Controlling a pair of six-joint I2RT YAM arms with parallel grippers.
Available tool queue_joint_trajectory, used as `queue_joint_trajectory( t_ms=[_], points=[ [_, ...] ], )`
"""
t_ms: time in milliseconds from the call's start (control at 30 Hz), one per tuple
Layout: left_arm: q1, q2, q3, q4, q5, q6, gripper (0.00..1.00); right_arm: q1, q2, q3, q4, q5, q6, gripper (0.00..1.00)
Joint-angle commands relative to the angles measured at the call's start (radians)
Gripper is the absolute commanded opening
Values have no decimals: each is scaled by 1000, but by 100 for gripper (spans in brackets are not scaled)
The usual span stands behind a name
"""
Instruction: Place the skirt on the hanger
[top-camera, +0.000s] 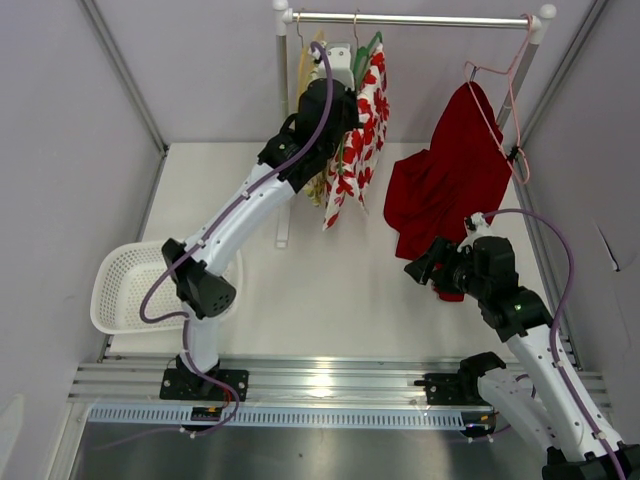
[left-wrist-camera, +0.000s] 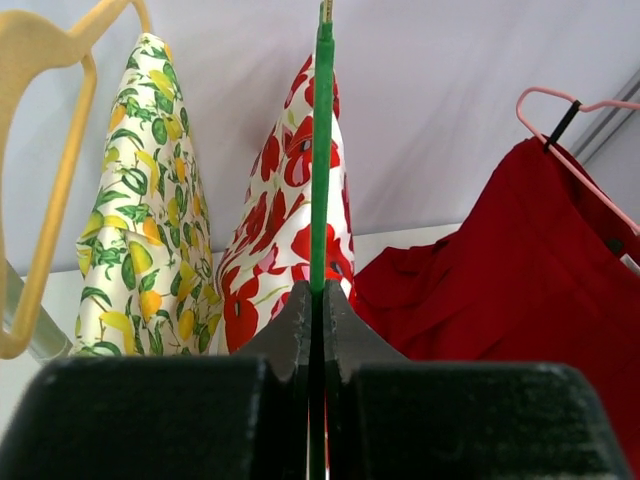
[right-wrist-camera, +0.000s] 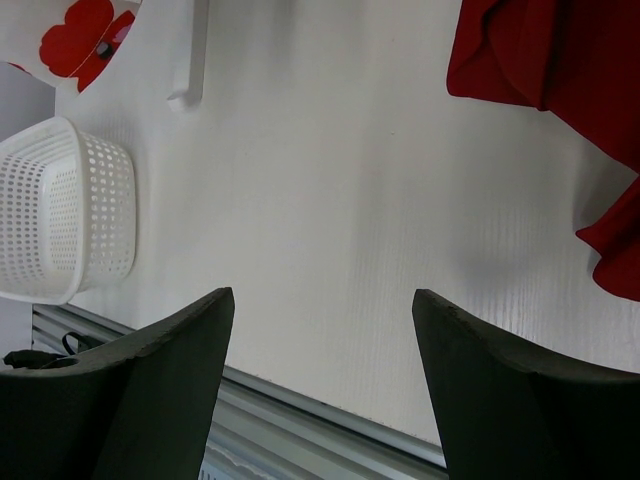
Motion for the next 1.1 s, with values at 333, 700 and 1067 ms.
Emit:
queue_joint_trajectory(
  t_ms=[333,700,1067],
  points=[
    [-80,-320,-229,94,39,70,63,5,-4,91,-5,26,-57,83],
    [-134,-815,-765,75,91,-65,66,-14,-8,163,-18,12,-87,99],
    [-182,-1168,-1191,-82,81,-168,66,-17,-5,182,2,40,-58,99]
  ],
)
